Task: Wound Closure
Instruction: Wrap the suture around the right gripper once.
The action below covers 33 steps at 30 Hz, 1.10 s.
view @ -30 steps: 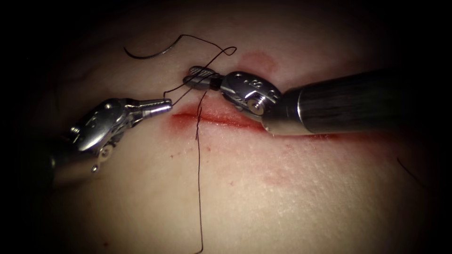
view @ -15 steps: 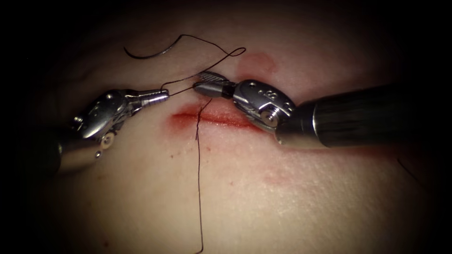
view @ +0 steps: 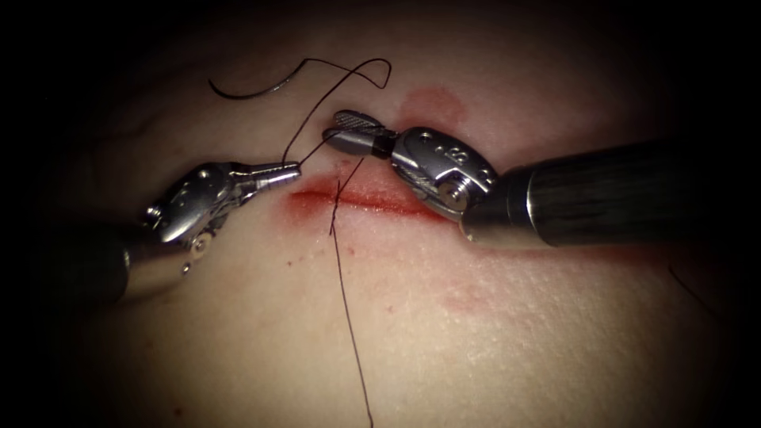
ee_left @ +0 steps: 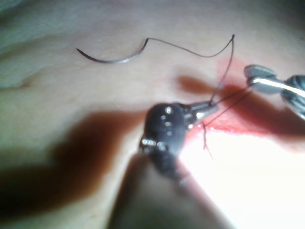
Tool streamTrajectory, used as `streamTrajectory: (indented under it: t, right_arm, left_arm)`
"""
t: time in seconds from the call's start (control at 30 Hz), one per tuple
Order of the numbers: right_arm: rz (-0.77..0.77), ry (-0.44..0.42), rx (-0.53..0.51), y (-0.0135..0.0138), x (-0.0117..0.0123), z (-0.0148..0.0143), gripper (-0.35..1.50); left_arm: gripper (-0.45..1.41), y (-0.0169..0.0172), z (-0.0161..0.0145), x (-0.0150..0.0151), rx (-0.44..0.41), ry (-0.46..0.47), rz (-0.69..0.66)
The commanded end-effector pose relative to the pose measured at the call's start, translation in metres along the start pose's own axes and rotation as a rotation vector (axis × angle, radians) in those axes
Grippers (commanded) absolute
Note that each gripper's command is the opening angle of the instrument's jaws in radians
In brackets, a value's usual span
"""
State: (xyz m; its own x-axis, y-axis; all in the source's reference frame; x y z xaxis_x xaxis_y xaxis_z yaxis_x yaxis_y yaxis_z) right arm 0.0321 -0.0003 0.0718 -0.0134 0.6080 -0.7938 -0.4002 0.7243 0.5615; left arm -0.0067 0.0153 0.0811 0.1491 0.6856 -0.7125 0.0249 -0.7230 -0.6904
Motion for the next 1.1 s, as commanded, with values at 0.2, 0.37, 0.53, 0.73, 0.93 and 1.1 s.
streamTrajectory:
  t: [0.2, 0.37, 0.53, 0.73, 0.93, 1.1]
  right_arm:
    - [-0.005, 0.009, -0.001, -0.0001, -0.0002, 0.0007, 0.1]
    - [-0.008, 0.018, -0.007, -0.0002, -0.0001, 0.0012, 0.14]
    - [-0.014, 0.021, 0.002, -0.0008, 0.0, 0.0017, 0.14]
    - [-0.009, 0.022, 0.012, -0.0016, 0.0009, 0.0007, 0.2]
    - [0.001, 0.032, 0.025, -0.0032, 0.0032, -0.0011, 0.76]
    - [-0.006, -0.018, 0.083, -0.0055, 0.0034, -0.0038, 1.26]
  left_arm:
    - [-0.35, -0.0005, 0.0006, -0.0016, -0.007, -0.004, -0.017]
    - [-0.35, -0.0002, 0.0012, -0.0026, -0.017, -0.012, -0.031]
    - [-0.35, -0.0008, 0.0019, -0.0032, -0.019, -0.016, -0.032]
    - [-0.35, -0.0012, 0.0018, -0.0032, -0.022, -0.019, -0.031]
    - [0.06, -0.0028, 0.002, -0.0029, 0.075, -0.027, -0.036]
    - [0.13, -0.006, 0.0016, 0.0001, 0.186, -0.039, -0.054]
